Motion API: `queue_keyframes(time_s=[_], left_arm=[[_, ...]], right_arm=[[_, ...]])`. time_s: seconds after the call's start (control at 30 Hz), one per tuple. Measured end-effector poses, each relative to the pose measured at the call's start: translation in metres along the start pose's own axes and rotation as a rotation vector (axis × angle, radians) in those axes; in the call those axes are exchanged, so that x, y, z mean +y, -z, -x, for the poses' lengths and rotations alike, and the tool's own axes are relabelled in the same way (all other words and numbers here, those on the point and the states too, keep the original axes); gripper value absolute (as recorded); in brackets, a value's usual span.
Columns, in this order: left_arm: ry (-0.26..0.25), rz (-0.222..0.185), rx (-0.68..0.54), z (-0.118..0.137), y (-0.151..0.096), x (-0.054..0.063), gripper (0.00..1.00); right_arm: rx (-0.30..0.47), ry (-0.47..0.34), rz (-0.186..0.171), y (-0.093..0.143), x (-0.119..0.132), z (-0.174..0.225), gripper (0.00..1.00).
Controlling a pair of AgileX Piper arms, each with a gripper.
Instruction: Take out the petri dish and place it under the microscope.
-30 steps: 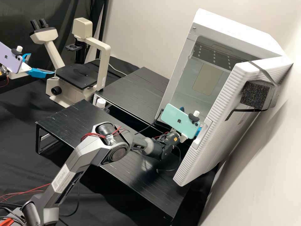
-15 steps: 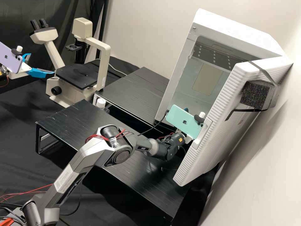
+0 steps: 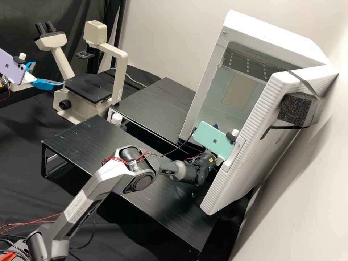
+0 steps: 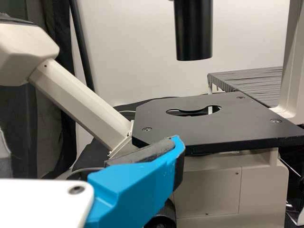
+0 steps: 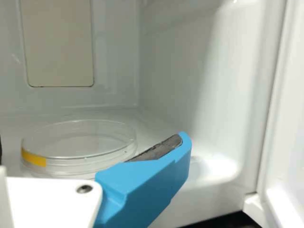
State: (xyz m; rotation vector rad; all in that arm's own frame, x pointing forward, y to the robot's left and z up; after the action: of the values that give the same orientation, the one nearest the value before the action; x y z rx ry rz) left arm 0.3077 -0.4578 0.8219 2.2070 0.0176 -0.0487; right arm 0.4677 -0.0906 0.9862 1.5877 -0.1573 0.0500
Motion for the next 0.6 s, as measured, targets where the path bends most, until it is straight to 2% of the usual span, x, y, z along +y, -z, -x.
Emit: queue_keyframes(time_s=[0.43, 0.6], left_arm=[[0.0, 0.0, 0.0, 0.0, 0.0, 0.0, 1.0], [0.0, 0.0, 0.0, 0.0, 0.0, 0.0, 1.0]], right_arm=[[-0.005, 0.023, 0.042, 0.0041, 0.0059, -0.0077, 1.0], [-0.008, 0.023, 0.047, 0.0054, 0.0063, -0.0085, 1.0]])
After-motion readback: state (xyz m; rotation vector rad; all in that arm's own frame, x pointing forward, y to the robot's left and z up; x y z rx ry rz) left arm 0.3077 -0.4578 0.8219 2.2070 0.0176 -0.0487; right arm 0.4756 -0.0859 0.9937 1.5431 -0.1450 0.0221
